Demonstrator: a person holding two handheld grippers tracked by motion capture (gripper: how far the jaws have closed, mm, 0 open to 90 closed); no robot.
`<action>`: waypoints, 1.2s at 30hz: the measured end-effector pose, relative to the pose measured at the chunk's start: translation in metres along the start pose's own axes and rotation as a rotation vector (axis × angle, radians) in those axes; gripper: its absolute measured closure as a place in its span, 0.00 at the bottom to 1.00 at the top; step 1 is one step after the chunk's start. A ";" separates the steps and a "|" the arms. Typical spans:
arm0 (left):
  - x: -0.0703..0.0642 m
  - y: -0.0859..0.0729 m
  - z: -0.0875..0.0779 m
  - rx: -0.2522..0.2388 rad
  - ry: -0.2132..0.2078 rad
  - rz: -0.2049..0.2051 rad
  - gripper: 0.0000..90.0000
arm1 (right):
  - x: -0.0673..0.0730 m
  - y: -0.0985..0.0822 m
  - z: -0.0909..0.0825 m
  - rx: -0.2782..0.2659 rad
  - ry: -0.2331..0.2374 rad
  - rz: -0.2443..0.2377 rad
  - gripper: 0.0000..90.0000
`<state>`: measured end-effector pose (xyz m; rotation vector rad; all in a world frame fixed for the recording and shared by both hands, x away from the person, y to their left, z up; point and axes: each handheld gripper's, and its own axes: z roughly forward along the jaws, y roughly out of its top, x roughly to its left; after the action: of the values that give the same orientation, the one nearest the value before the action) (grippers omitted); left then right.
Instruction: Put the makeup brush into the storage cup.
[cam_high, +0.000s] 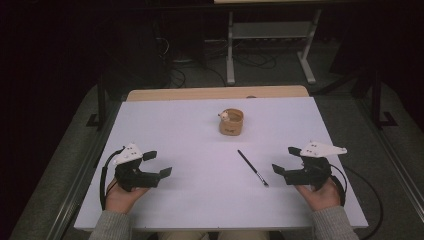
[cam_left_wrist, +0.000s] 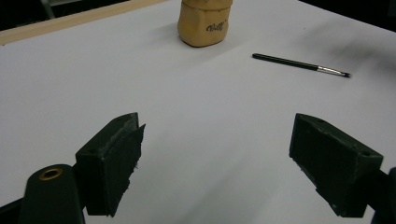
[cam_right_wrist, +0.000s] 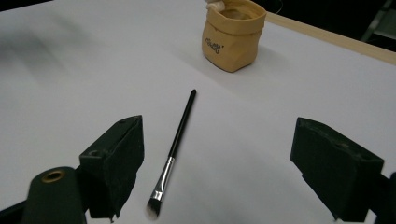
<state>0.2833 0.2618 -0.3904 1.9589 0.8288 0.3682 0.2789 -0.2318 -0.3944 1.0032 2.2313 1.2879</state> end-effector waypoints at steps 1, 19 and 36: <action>0.000 0.000 0.000 0.000 -0.001 0.000 0.18 | 0.001 0.001 0.000 0.000 0.003 -0.002 0.18; 0.000 0.000 0.001 0.001 -0.001 0.002 0.18 | 0.011 0.012 0.007 0.022 0.028 -0.015 0.19; -0.001 0.000 0.002 0.006 -0.001 0.007 0.18 | 0.016 0.021 0.018 0.050 0.039 -0.010 0.22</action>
<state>0.2836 0.2598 -0.3909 1.9677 0.8235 0.3685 0.2870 -0.2025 -0.3848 0.9911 2.3061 1.2635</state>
